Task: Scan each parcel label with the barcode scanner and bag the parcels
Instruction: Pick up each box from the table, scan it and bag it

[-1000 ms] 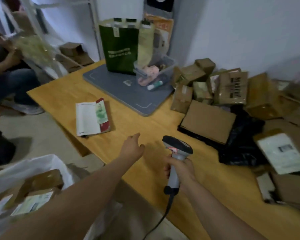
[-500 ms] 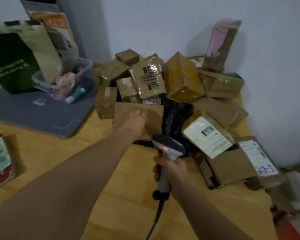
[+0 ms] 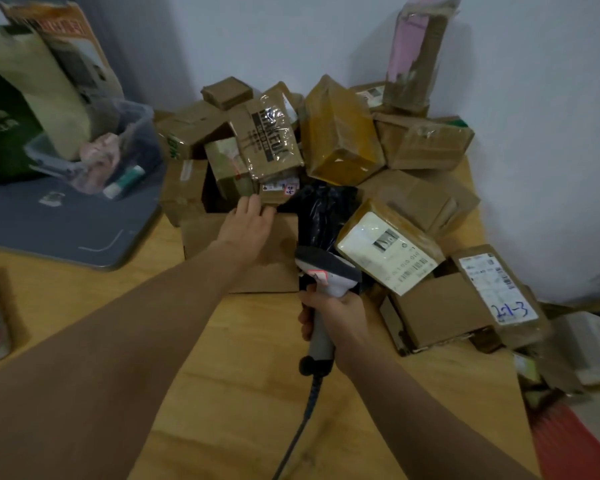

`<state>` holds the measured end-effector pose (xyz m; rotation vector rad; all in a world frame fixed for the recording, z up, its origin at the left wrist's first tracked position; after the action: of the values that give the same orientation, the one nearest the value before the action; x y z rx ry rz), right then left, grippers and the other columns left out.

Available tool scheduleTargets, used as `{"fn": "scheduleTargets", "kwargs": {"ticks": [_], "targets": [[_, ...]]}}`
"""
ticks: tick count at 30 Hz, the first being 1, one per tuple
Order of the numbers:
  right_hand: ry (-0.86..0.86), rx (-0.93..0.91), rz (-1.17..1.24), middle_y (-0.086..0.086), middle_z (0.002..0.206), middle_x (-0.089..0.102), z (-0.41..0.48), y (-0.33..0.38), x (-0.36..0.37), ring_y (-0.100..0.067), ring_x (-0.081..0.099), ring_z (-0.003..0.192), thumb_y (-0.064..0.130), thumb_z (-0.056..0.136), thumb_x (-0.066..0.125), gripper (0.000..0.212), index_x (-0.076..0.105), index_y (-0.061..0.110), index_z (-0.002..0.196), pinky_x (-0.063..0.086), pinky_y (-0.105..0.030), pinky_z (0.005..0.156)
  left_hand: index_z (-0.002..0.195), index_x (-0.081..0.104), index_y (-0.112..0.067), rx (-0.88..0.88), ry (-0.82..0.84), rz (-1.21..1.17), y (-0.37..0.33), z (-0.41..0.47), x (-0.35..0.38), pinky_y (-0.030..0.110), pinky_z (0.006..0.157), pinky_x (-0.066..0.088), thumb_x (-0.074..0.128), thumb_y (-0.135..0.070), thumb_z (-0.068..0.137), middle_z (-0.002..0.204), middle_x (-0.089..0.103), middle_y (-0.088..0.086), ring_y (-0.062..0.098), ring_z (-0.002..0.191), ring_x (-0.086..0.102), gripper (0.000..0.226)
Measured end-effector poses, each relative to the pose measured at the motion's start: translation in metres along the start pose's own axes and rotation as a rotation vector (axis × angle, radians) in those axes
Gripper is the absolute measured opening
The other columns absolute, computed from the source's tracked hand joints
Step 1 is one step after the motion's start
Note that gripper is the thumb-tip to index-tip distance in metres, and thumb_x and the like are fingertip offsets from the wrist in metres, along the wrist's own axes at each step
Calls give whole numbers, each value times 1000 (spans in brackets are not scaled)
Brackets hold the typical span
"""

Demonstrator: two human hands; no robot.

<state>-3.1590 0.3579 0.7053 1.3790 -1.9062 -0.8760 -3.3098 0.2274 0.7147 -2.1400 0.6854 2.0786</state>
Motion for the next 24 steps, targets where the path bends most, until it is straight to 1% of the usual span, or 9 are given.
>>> {"fn": "scheduleTargets", "kwargs": {"ticks": [4, 7, 9, 12, 14, 16, 18, 20, 24], "targets": [[-67, -14, -9, -12, 56, 59, -14, -8, 0, -20, 51, 43, 5, 87, 64, 13, 61, 1, 76, 45, -27, 44, 136, 34, -15, 95, -4, -115, 5, -47, -7, 39, 104, 38, 72, -29, 78, 140, 31, 11, 28, 130, 31, 71], [-128, -12, 37, -13, 54, 56, -24, -15, -2, -22, 49, 43, 2, 84, 67, 15, 60, 1, 70, 43, -27, 44, 141, 32, -19, 191, 80, -227, -3, -96, -2, 35, 101, 37, 59, -19, 85, 139, 44, 6, 23, 126, 43, 62], [-149, -18, 46, -15, 55, 56, -30, -20, -3, -23, 49, 44, 1, 82, 67, 17, 59, 3, 68, 43, -28, 46, 146, 28, -22, 241, 108, -250, -9, -130, 2, 33, 104, 35, 54, -16, 89, 143, 44, 2, 20, 129, 43, 63], [-177, -15, 7, -14, 55, 57, -37, -30, -6, -22, 50, 44, 4, 83, 69, 22, 57, 3, 65, 43, -28, 46, 146, 34, -26, 285, 180, -365, -8, -177, 22, 29, 104, 35, 58, -49, 87, 146, 43, -2, 17, 130, 43, 67], [-204, -20, -74, -12, 60, 59, -38, -39, -6, -20, 51, 48, 6, 83, 70, 22, 57, 6, 65, 45, -29, 50, 142, 42, -22, 102, 184, -556, 3, -201, 39, 30, 103, 37, 54, -62, 82, 145, 44, 0, 19, 129, 44, 73], [-220, -46, -188, -7, 78, 62, -39, -49, -3, -20, 57, 67, 10, 83, 72, 10, 62, 9, 81, 47, -31, 63, 141, 43, -14, -270, 137, -689, 26, -215, 56, 36, 106, 35, 55, -44, 92, 148, 39, 10, 27, 133, 38, 60], [-222, 2, -228, -8, 103, 65, -40, -61, 5, -26, 60, 94, 17, 80, 77, 32, 63, 8, 108, 49, -36, 82, 143, 36, -6, -547, 215, -709, 46, -224, 76, 42, 111, 28, 49, -34, 98, 151, 28, 20, 36, 140, 26, 55], [-205, 52, -215, -8, 110, 62, -43, -71, 12, -30, 59, 107, 20, 78, 79, 45, 61, 6, 117, 49, -40, 93, 142, 34, -2, -611, 339, -798, 53, -228, 89, 40, 110, 30, 45, -33, 100, 148, 32, 21, 36, 138, 30, 53], [-150, 106, -209, -11, 111, 65, -49, -87, 25, -31, 61, 102, 22, 75, 81, 49, 62, 6, 117, 50, -46, 94, 136, 42, 1, -761, 334, -1187, 51, -234, 97, 37, 92, 43, 56, -21, 96, 134, 50, 19, 34, 120, 49, 48]]}}
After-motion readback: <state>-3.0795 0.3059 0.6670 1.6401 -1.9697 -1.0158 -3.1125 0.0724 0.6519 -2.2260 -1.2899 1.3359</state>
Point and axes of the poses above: each hand's wrist, its own z-axis towards the middle knuckle, its own x-axis out of the palm, y = z × x, the point moved 3 cm from there along z, towards the middle knuckle
